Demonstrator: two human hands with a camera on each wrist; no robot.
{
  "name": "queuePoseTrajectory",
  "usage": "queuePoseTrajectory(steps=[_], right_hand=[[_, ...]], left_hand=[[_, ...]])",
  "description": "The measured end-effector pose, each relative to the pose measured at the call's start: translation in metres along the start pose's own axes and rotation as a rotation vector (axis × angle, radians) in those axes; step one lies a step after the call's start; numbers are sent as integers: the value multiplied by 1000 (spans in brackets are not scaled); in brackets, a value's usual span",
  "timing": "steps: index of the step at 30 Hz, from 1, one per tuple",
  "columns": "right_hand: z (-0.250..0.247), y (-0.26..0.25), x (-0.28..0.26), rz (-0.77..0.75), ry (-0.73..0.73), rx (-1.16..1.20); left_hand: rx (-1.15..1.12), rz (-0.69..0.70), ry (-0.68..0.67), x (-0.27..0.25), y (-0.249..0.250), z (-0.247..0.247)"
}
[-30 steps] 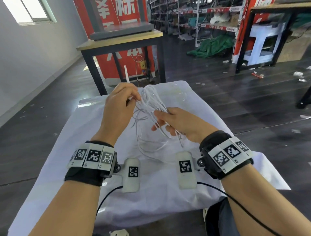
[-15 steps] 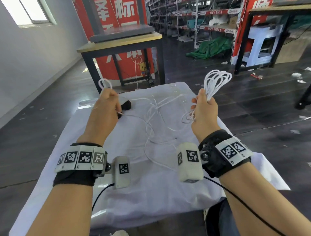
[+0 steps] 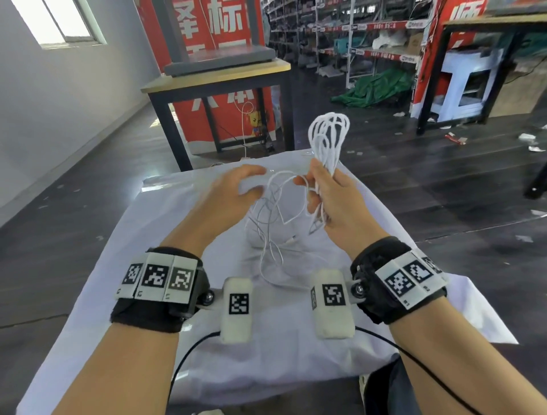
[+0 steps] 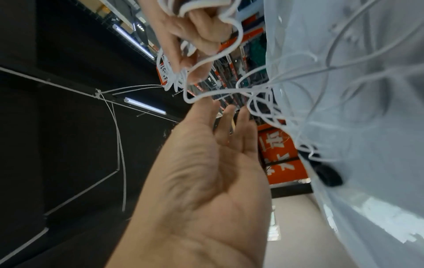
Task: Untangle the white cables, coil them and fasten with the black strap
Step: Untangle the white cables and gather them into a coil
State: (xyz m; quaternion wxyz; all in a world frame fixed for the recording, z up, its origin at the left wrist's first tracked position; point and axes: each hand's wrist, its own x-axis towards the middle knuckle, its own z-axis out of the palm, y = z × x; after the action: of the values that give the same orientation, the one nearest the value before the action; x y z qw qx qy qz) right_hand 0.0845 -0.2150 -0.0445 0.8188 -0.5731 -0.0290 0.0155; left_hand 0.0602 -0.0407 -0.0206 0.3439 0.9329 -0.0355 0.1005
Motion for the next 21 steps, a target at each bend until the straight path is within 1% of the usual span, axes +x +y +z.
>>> queuePoseTrajectory(steps=[2,5,7,9,10,12,14,16,18,19,21], right_hand=[[1,0,-1,7,-25,-28],[-2,0,1,-5,16,-20],[-3,-1,1,-26,23,4],[-5,-3,1,-34,48,47],[-6,-4,1,-29,93,84],[-11,-7,4,-11,226,200],[-16,-8,6,-23,352,289],[-20,-6,9,-56,462,235],[-25,-5,11,-84,555,136],[-27,-4,12,-92,581,104],[-32,-4,13,-86,582,38]], left_hand=[[-222,8,-127,-3,7,9],[-466,5,-164,-9,15,6],[-521,26,-196,-12,18,1],[-491,49,-223,-13,16,-4],[-487,18,-198,-12,15,-7],[-473,-78,-81,-8,6,-13],[-408,-135,27,-6,-4,-16],[-264,-142,92,-5,-12,-17],[-151,-135,121,-5,-18,-17],[-109,-147,148,-5,-21,-17],[-81,-184,253,-4,-24,-19]])
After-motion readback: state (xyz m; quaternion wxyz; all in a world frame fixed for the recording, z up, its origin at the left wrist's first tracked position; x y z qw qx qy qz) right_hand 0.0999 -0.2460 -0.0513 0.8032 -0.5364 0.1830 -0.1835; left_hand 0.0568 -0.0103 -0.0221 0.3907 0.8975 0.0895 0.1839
